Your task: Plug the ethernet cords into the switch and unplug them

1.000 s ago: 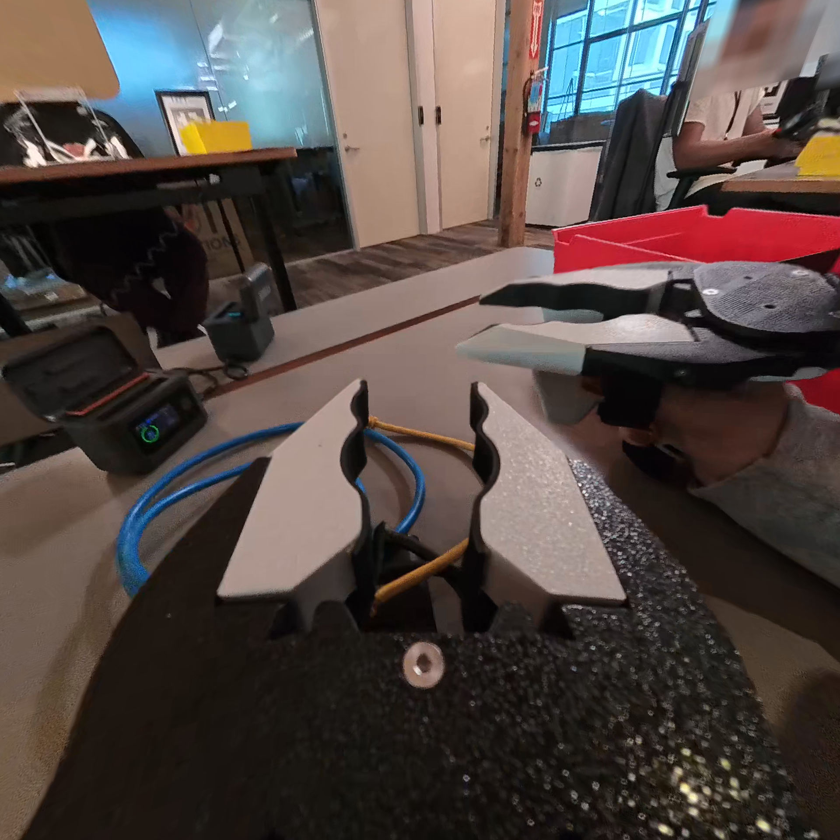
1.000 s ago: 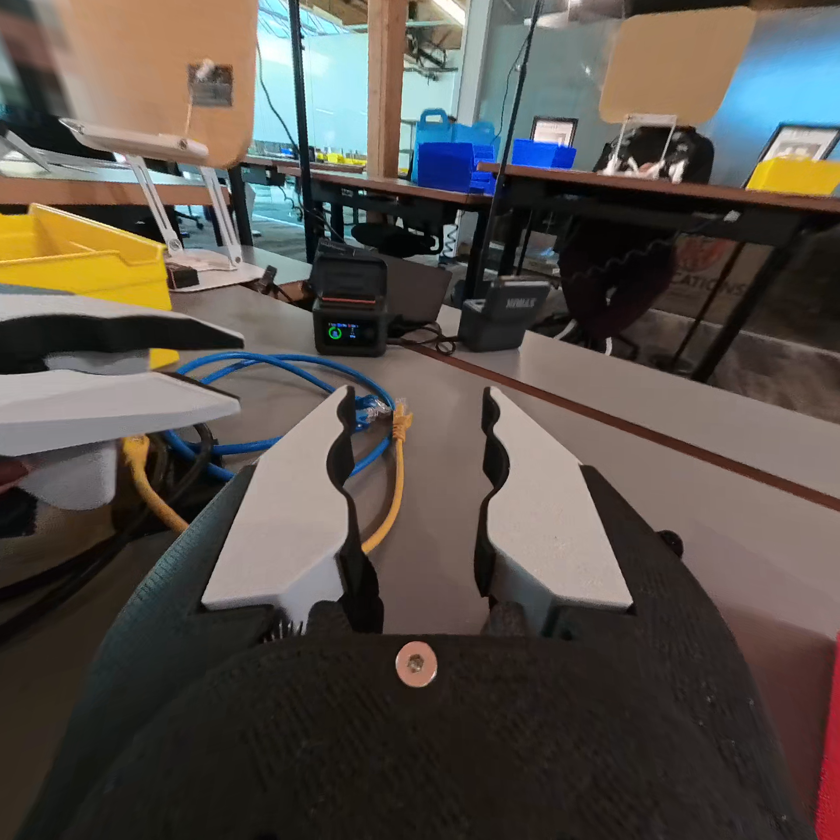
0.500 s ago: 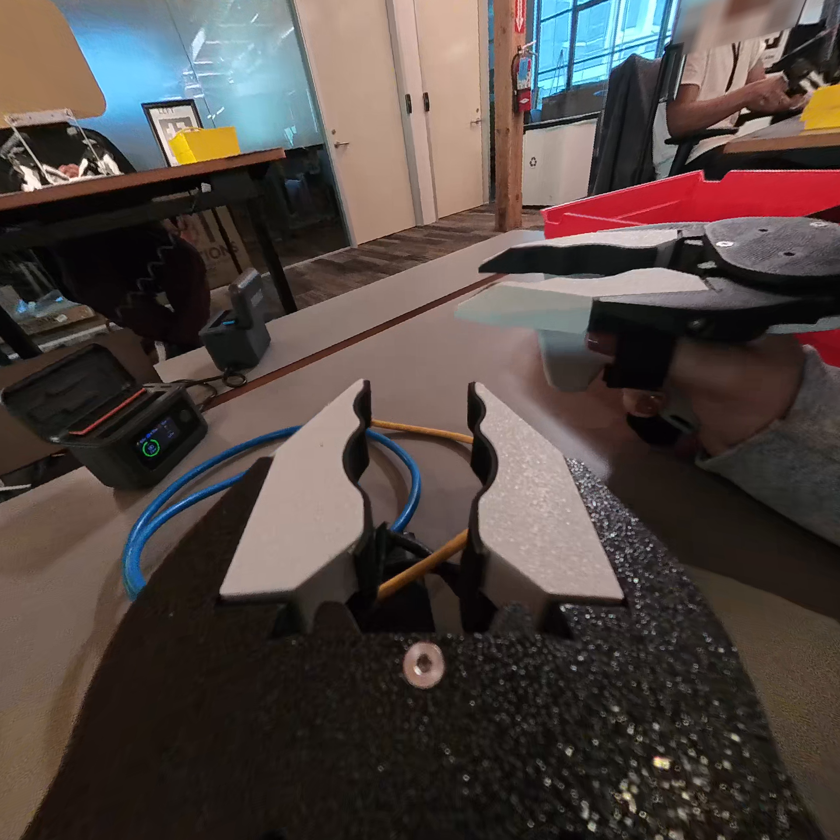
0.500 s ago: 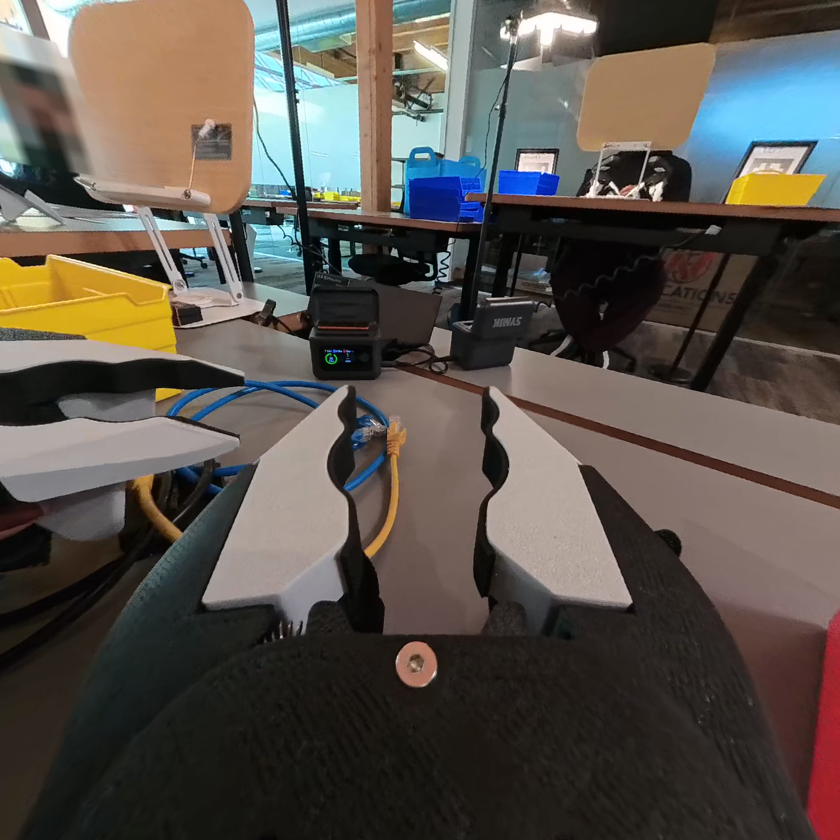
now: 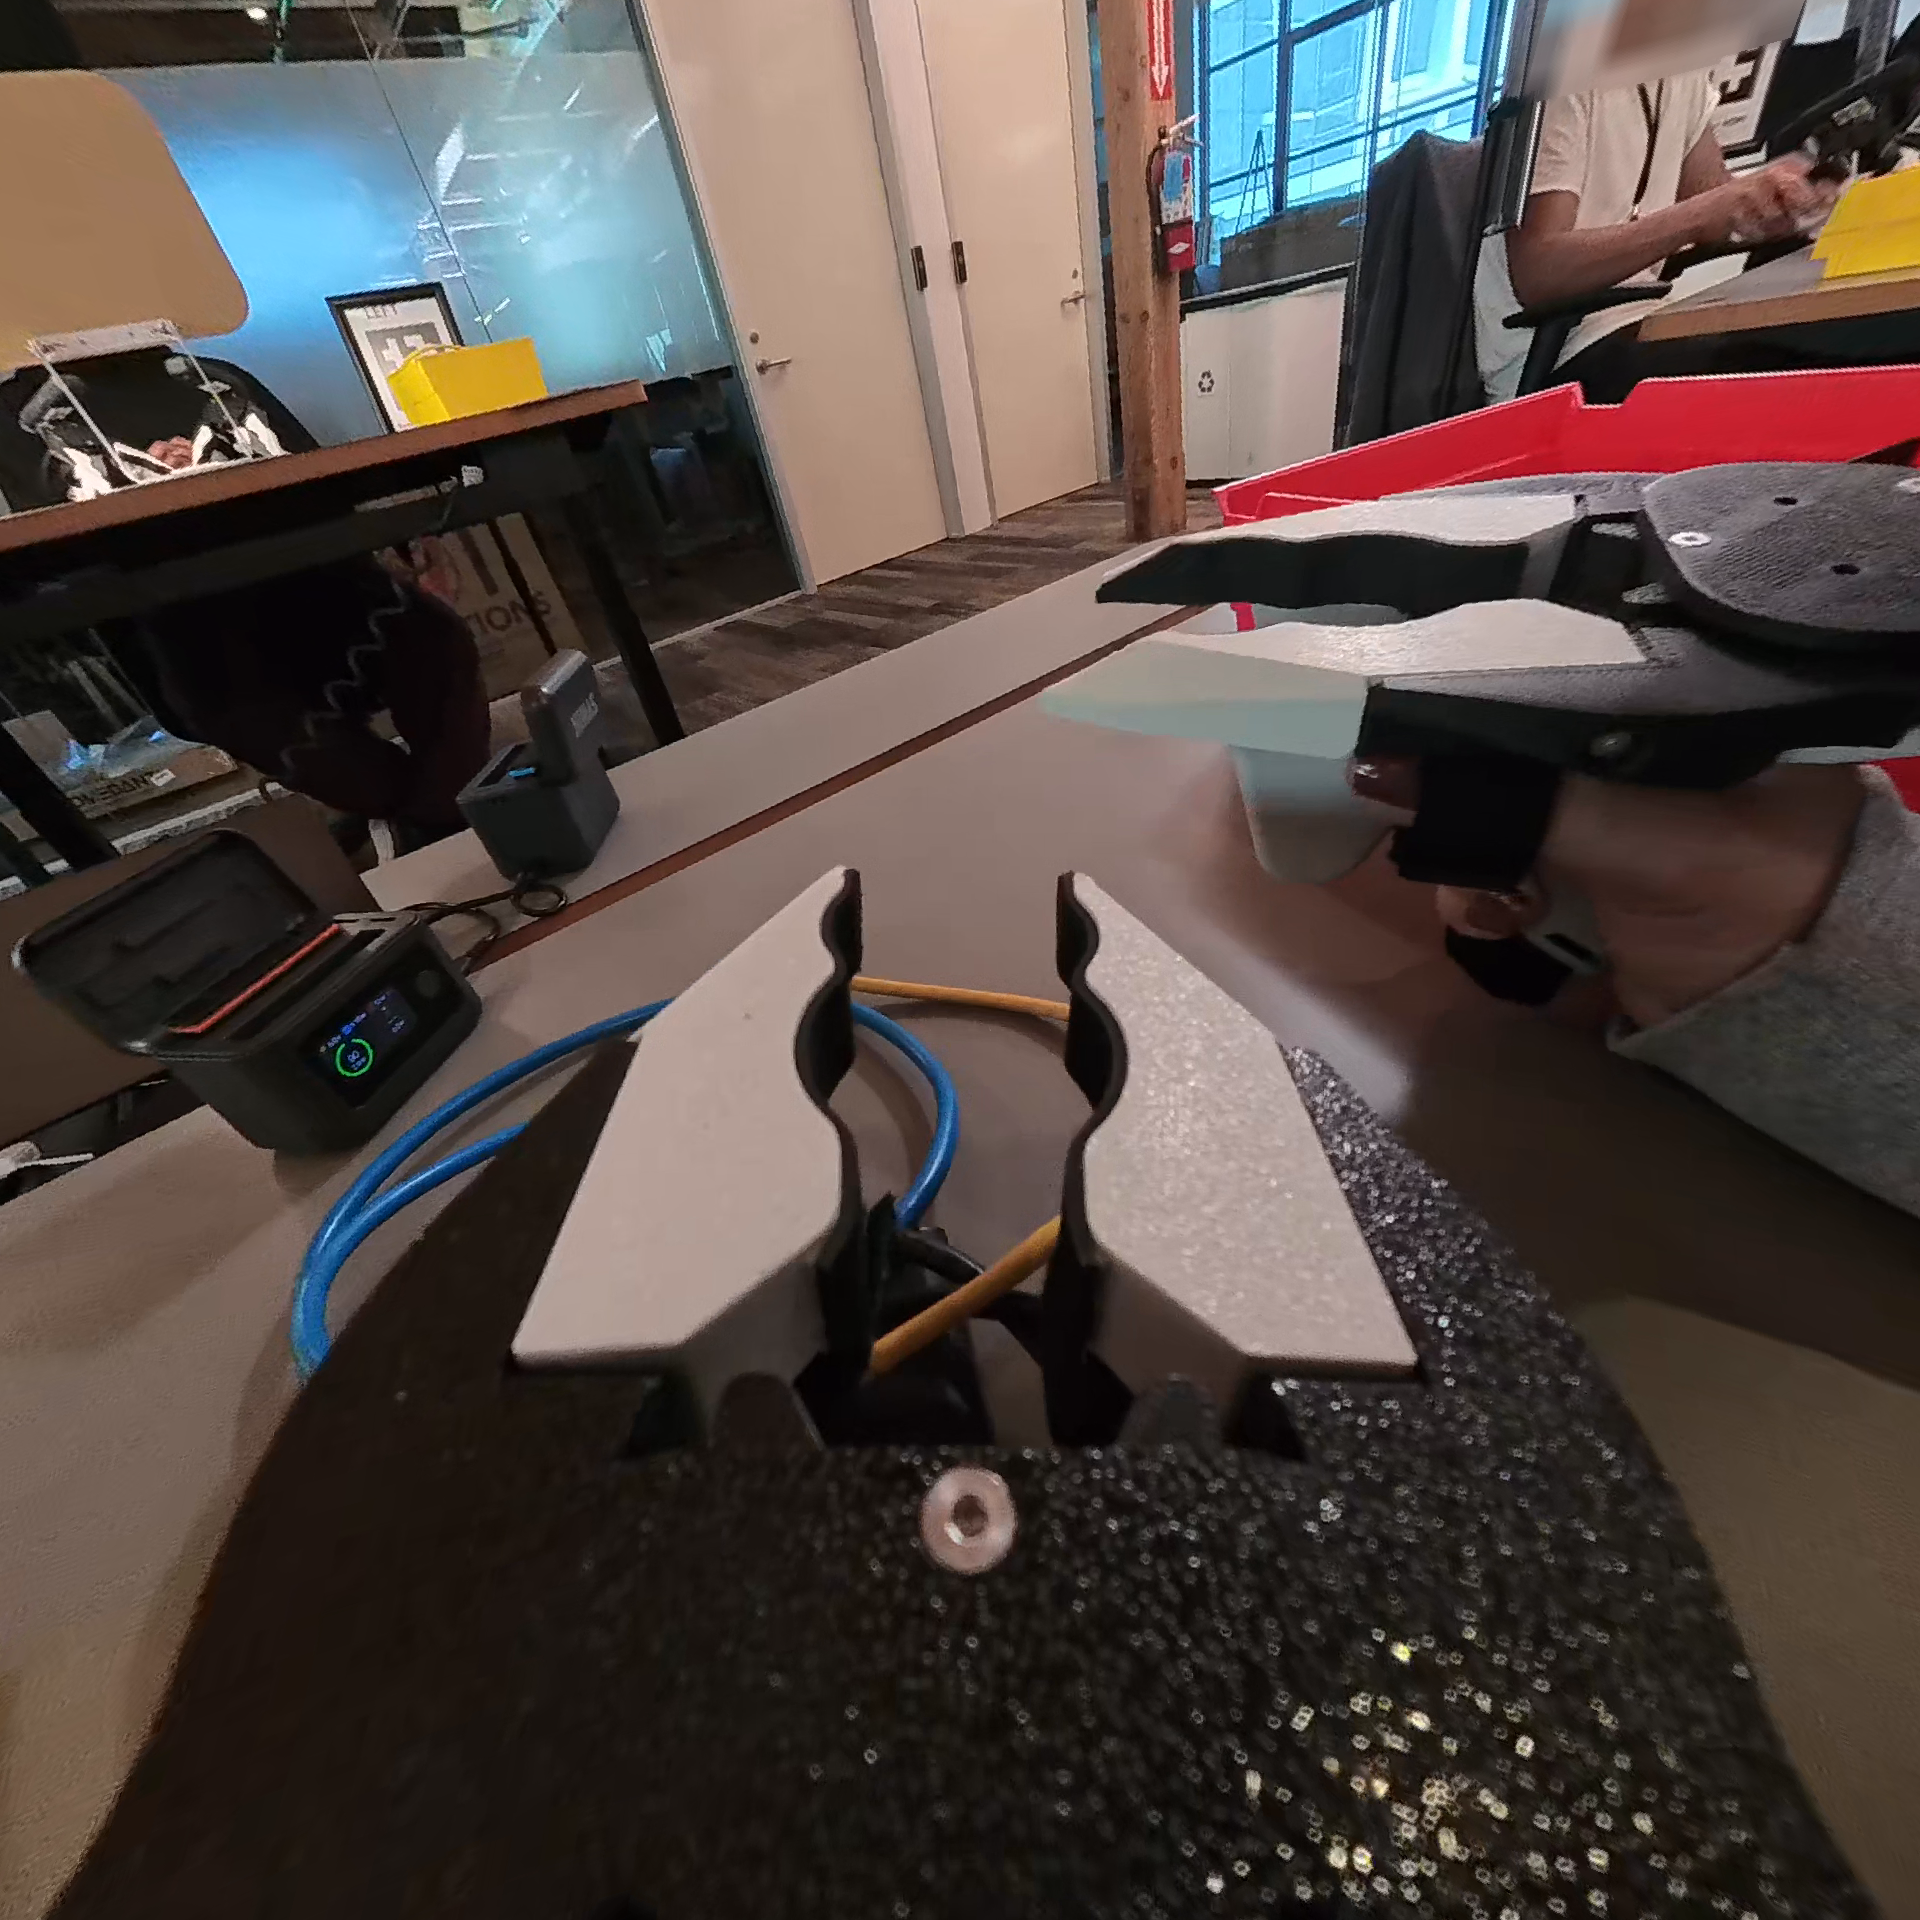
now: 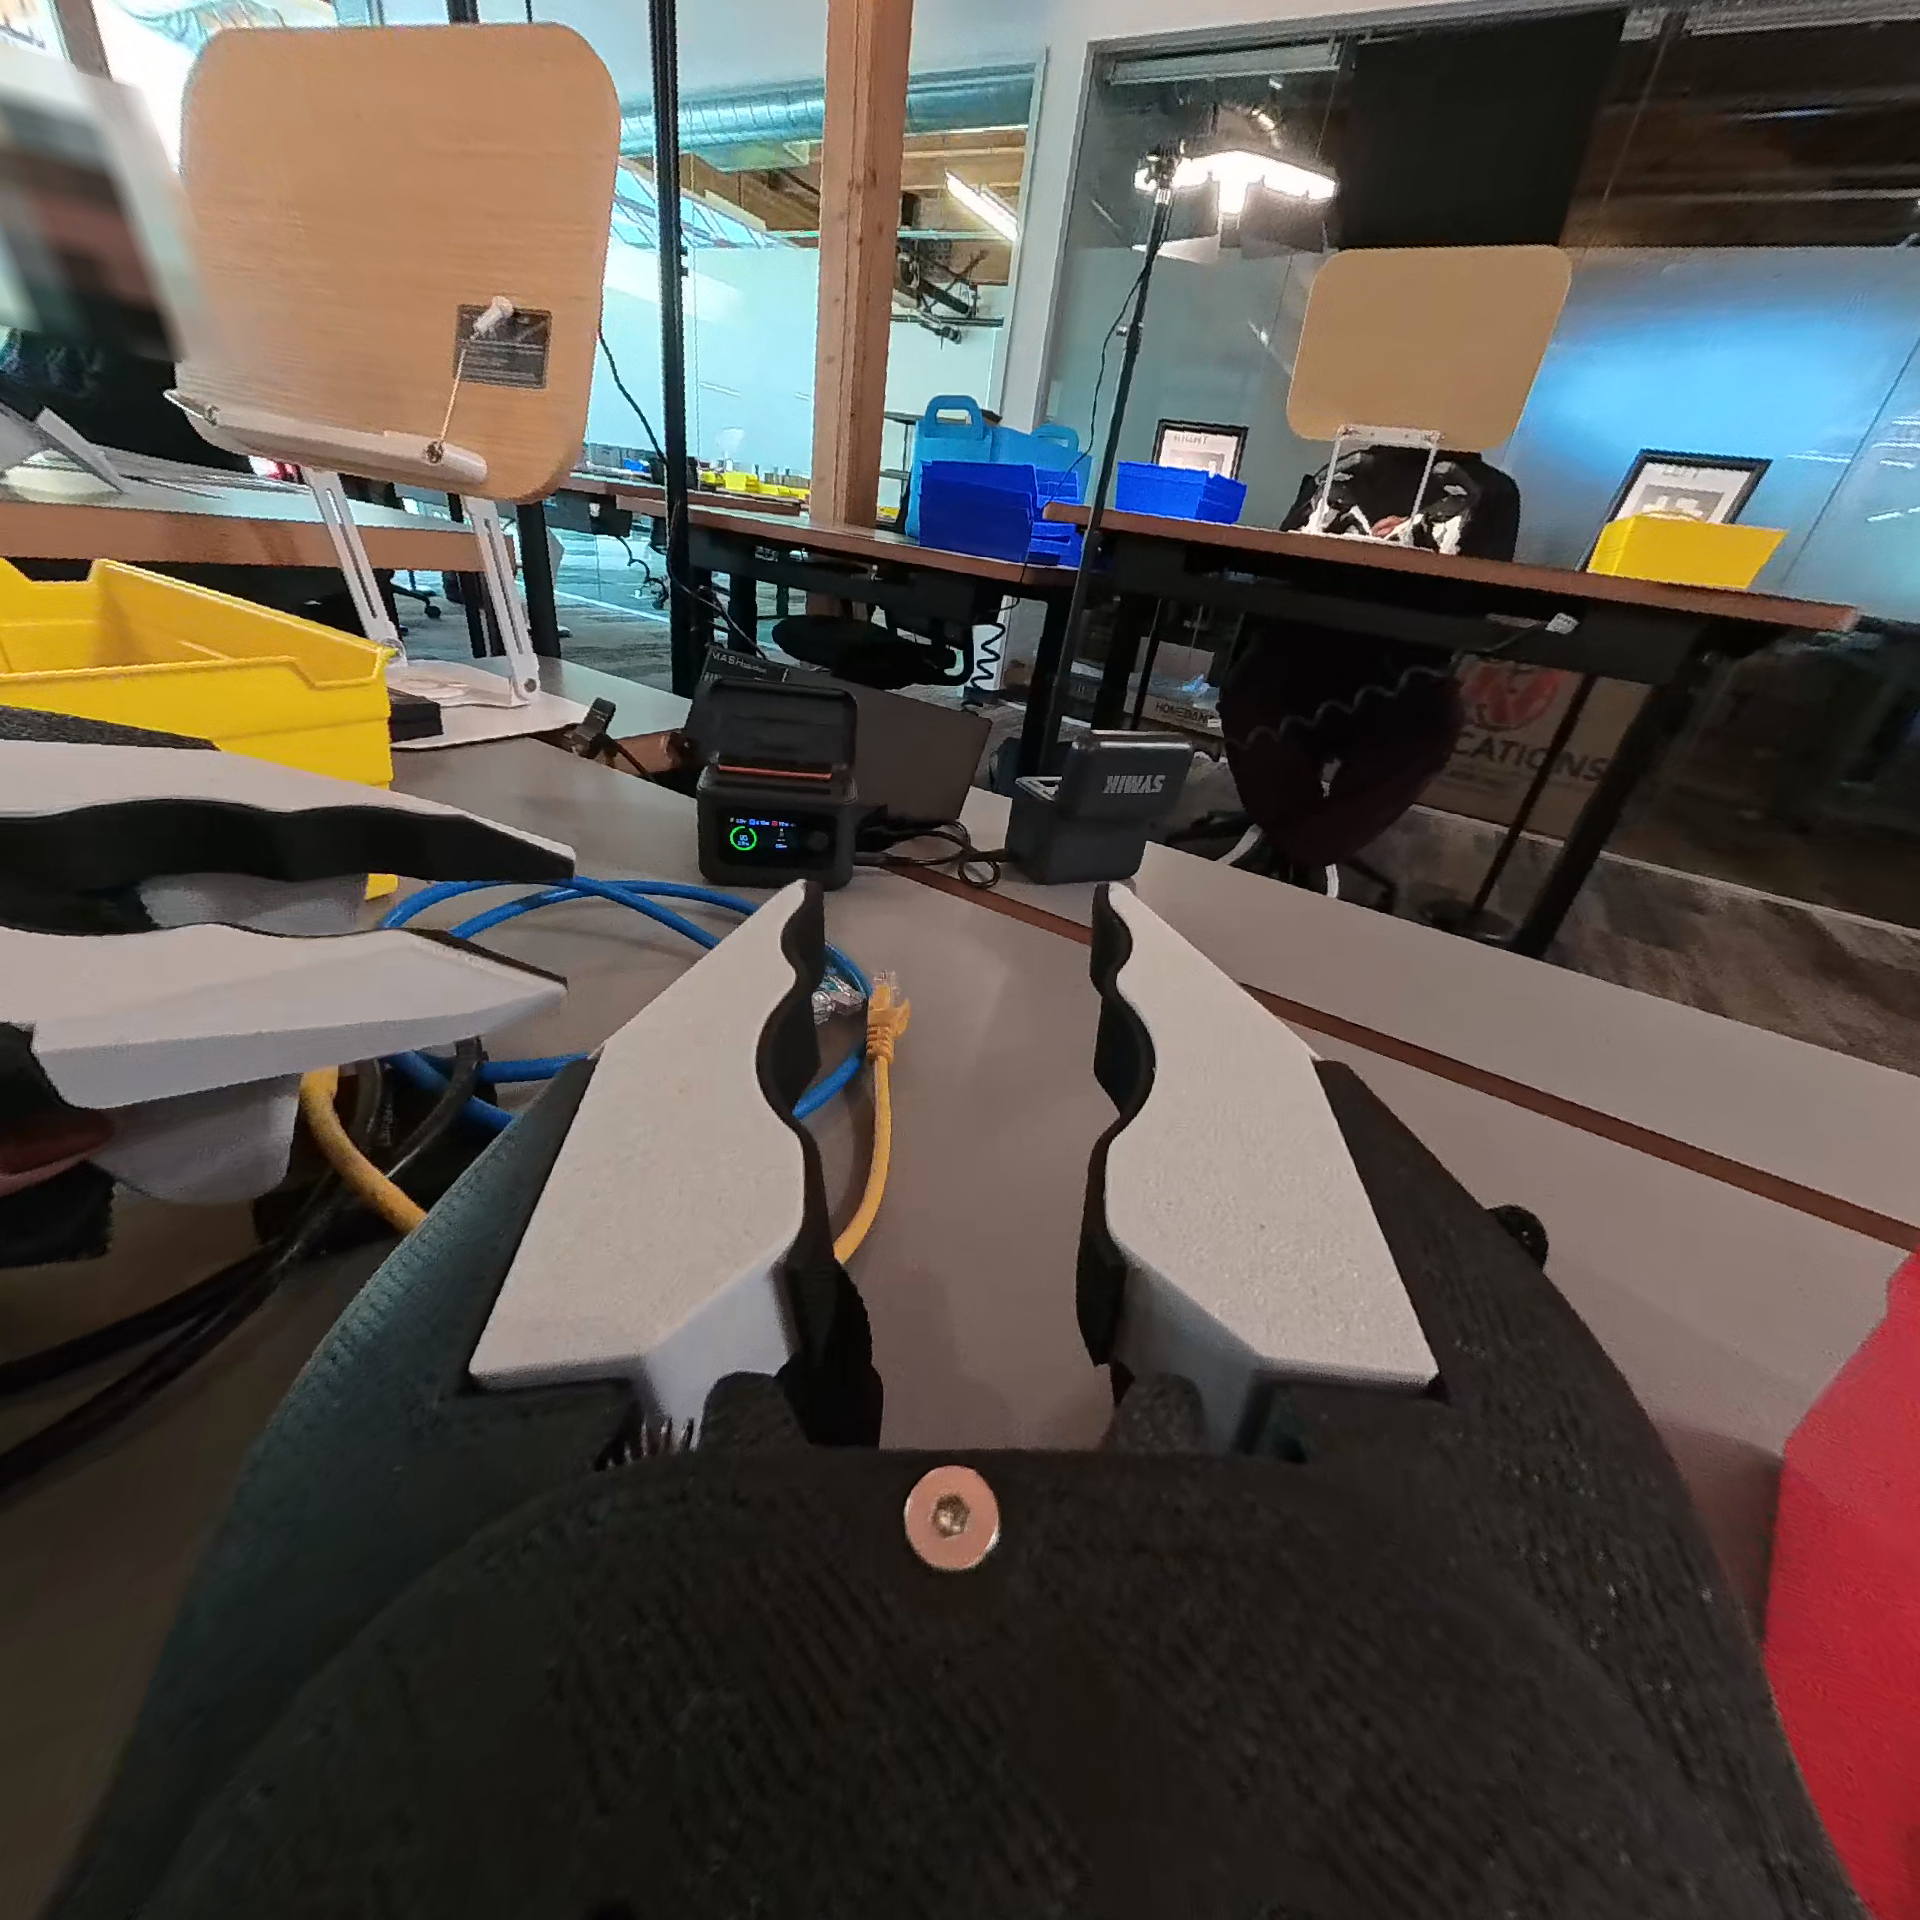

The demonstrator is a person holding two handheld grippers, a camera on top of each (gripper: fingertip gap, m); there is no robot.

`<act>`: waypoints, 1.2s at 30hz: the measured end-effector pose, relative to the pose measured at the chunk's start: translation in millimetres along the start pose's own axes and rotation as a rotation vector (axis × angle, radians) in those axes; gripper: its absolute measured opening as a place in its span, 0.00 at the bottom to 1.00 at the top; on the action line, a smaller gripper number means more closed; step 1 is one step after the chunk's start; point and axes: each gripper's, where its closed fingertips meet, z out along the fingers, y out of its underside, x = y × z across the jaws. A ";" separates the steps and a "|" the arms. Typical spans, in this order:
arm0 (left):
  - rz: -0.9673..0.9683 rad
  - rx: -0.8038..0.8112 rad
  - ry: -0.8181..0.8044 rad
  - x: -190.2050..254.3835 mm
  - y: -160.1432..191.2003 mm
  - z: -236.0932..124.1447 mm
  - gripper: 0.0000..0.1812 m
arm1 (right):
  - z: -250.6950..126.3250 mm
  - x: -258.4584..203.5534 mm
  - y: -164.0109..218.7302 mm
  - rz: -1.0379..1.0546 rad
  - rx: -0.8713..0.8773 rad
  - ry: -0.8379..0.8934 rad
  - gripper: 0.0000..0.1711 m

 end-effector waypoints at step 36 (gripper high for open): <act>0.179 -0.026 -0.102 -21.2 -6.7 -35.5 0.18 | -42.8 -5.4 14.1 -0.071 -0.055 -0.111 0.28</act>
